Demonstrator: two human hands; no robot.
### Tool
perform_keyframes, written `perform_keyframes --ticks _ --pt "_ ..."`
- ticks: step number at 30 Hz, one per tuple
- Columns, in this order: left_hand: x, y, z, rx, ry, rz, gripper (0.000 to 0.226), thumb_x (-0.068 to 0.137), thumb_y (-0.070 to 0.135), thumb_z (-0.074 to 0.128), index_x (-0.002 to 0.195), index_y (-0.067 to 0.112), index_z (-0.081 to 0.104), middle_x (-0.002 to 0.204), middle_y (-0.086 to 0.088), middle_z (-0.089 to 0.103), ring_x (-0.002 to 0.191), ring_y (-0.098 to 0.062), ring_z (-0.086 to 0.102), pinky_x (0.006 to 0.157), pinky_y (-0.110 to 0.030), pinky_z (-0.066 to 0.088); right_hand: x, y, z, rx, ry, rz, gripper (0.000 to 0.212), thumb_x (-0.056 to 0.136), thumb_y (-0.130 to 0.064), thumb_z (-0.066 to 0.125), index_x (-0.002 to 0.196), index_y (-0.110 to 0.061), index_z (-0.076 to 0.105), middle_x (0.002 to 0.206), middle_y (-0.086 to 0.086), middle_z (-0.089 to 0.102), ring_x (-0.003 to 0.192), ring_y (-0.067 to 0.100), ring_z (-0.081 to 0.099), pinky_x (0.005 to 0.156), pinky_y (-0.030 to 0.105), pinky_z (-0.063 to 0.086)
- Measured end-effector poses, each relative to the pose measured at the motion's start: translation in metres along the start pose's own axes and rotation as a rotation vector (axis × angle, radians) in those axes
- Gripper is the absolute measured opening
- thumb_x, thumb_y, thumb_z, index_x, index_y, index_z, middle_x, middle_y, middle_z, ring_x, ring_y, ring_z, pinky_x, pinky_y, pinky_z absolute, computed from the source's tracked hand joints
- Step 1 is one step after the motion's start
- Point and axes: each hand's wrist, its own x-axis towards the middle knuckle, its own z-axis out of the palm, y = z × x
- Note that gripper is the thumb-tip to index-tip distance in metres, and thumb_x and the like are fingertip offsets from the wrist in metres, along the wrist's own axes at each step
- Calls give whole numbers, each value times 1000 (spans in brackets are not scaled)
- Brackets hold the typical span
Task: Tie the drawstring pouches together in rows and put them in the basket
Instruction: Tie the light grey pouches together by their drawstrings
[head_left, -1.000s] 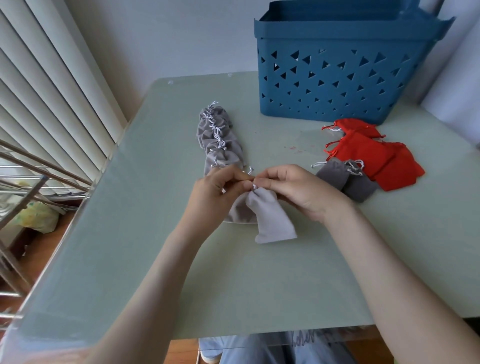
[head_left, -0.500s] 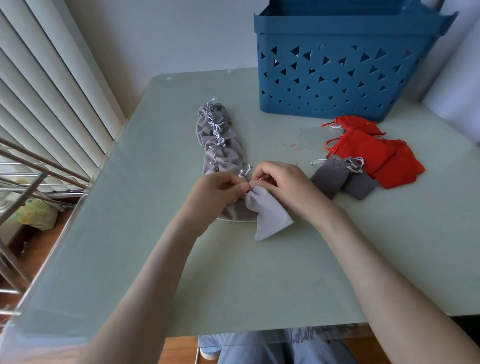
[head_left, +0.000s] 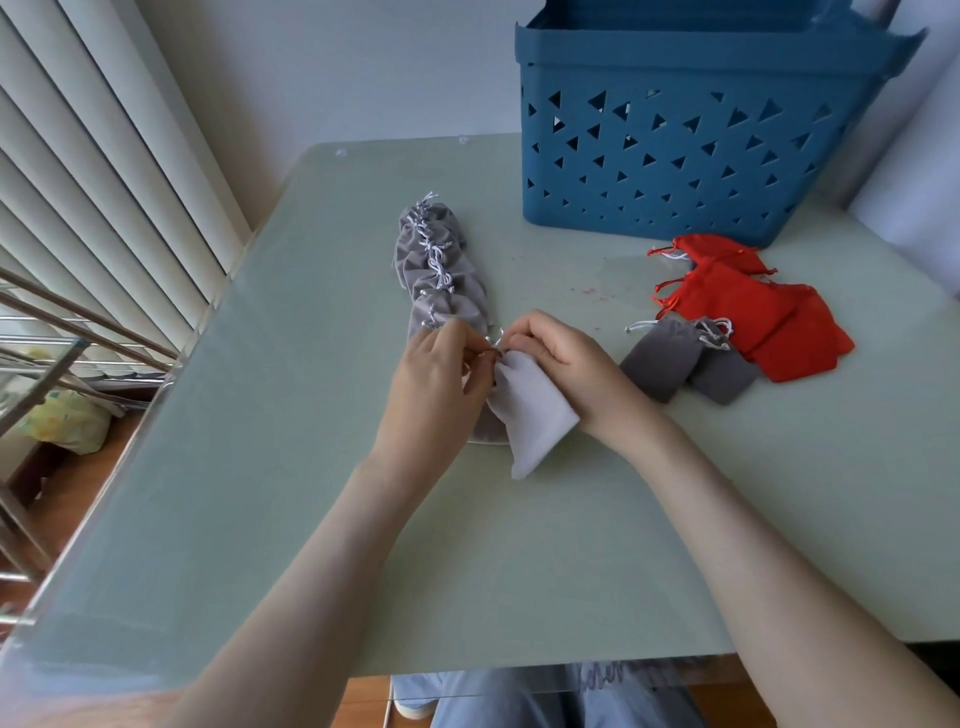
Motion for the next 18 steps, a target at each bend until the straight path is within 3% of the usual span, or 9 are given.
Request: perform_keyframes --ticks 6,10,13,16,18 --pt "0 2 -1 -34 146 80 9 85 13 59 81 4 60 76 11 48 75 -10 47 67 -13 33 -3 -11 -6 316 -83 43 25 98 -2 43 95 -16 62 86 -1 65 79 6 58 73 18 45" --pt "-1 2 -3 -51 151 147 15 87 15 52 84 4 61 75 0 59 78 -11 46 69 -10 35 -3 -10 -5 289 -75 1 26 96 0 48 99 -20 65 93 5 70 87 12 61 83 32 47" --pt "-1 2 -4 -73 170 175 16 87 15 54 84 2 63 75 6 56 77 -11 47 73 -3 33 -3 -10 -4 231 -30 -57 26 93 -7 51 95 -28 66 93 21 69 84 21 57 77 35 45" --pt "0 1 -3 -61 183 183 8 85 10 63 83 3 66 76 15 43 73 -10 48 68 -8 35 -3 -9 -4 186 44 -77 24 92 -5 58 87 -28 66 73 -3 68 67 5 55 60 15 41" --pt "1 0 -2 -34 199 172 12 85 14 62 81 4 67 75 15 42 71 -9 47 64 -12 34 -3 -8 -3 166 99 -89 25 89 -3 61 80 -26 64 63 -13 65 59 -1 53 57 11 39"
